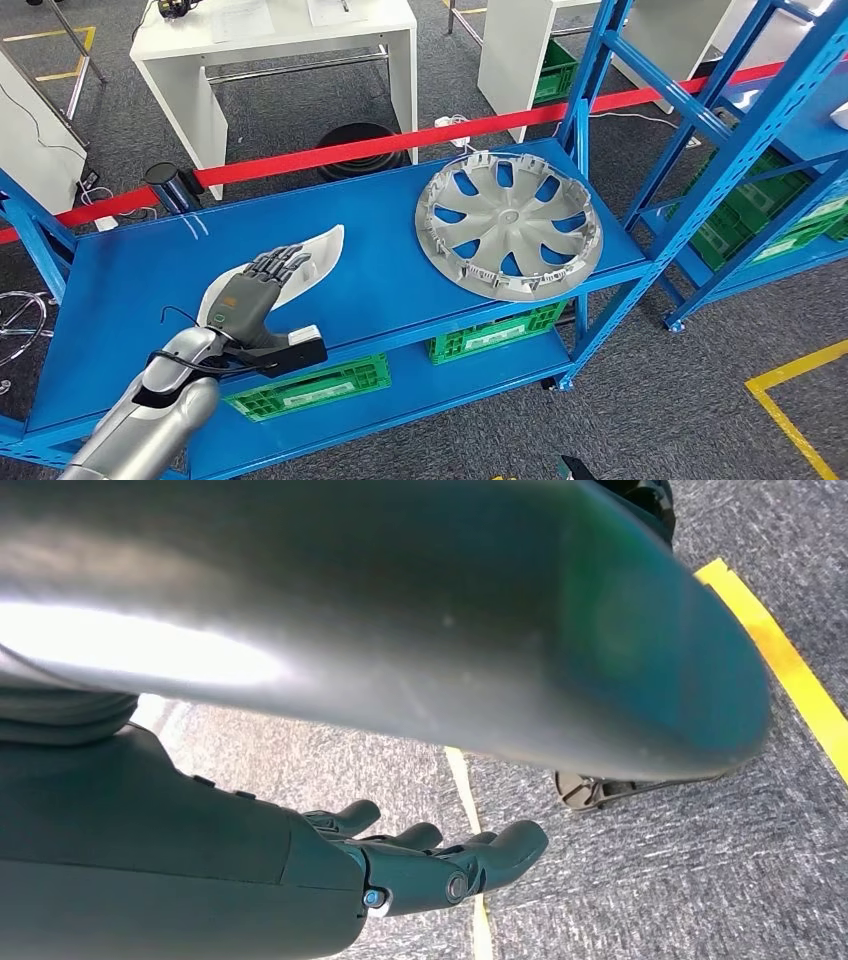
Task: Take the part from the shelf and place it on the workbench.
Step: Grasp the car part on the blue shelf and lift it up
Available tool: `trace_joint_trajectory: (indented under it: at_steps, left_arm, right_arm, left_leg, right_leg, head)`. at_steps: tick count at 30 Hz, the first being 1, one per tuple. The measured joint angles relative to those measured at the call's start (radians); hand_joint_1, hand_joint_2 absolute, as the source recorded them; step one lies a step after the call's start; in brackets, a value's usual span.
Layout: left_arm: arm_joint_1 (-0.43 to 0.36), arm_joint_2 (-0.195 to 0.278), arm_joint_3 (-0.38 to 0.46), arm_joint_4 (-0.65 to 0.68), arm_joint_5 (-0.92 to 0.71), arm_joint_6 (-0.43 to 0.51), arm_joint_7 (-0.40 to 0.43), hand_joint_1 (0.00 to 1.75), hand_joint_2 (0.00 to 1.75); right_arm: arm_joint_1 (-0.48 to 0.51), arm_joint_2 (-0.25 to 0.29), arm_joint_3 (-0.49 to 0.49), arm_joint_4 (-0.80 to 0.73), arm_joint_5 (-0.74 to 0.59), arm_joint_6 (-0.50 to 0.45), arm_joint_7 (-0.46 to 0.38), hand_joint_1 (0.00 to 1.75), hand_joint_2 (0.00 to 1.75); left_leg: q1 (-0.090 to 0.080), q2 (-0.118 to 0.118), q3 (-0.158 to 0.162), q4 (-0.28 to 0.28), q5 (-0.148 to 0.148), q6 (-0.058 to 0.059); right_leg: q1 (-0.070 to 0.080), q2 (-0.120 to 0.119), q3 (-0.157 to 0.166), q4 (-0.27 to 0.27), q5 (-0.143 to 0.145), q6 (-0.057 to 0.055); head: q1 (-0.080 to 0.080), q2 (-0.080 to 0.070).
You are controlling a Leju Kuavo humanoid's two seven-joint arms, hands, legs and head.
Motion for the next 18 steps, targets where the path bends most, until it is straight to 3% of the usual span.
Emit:
trace_joint_trajectory:
  at_steps: [5, 6, 9, 10, 18]
  left_arm:
    - [-0.039, -0.036, -0.011, 0.093, -0.072, 0.056, 0.032, 0.0, 1.75]
    - [-0.048, -0.043, -0.012, 0.114, -0.081, 0.063, 0.035, 0.25, 1.75]
    - [-0.07, -0.058, -0.018, 0.163, -0.097, 0.076, 0.04, 1.55, 1.75]
    - [-0.076, -0.062, -0.02, 0.179, -0.107, 0.082, 0.044, 1.74, 1.75]
    - [-0.14, -0.079, -0.028, 0.333, -0.163, 0.082, 0.074, 1.75, 1.75]
  right_arm:
    - [0.0, 0.0, -0.002, 0.0, 0.002, 0.0, -0.007, 0.0, 0.0]
    - [0.0, 0.0, -0.003, 0.0, 0.003, 0.0, -0.007, 0.0, 0.0]
    - [0.0, 0.0, -0.005, 0.0, 0.004, 0.0, -0.008, 0.0, 0.0]
    - [0.0, 0.0, -0.005, 0.0, 0.004, 0.0, -0.008, 0.0, 0.0]
    - [0.0, 0.0, -0.006, 0.0, 0.008, 0.003, 0.0, 0.0, 0.0]
  left_leg:
    - [0.0, 0.0, 0.0, 0.0, 0.0, 0.0]
    - [0.0, 0.0, 0.0, 0.0, 0.0, 0.0]
    - [0.0, 0.0, 0.0, 0.0, 0.0, 0.0]
    - [0.0, 0.0, 0.0, 0.0, 0.0, 0.0]
    - [0.0, 0.0, 0.0, 0.0, 0.0, 0.0]
  right_leg:
    - [0.0, 0.0, 0.0, 0.0, 0.0, 0.0]
    - [0.0, 0.0, 0.0, 0.0, 0.0, 0.0]
    - [0.0, 0.0, 0.0, 0.0, 0.0, 0.0]
    - [0.0, 0.0, 0.0, 0.0, 0.0, 0.0]
    - [0.0, 0.0, 0.0, 0.001, 0.0, 0.0]
  head:
    - [0.0, 0.0]
    - [0.0, 0.0]
    - [0.0, 0.0]
    - [0.0, 0.0]
    - [0.0, 0.0]
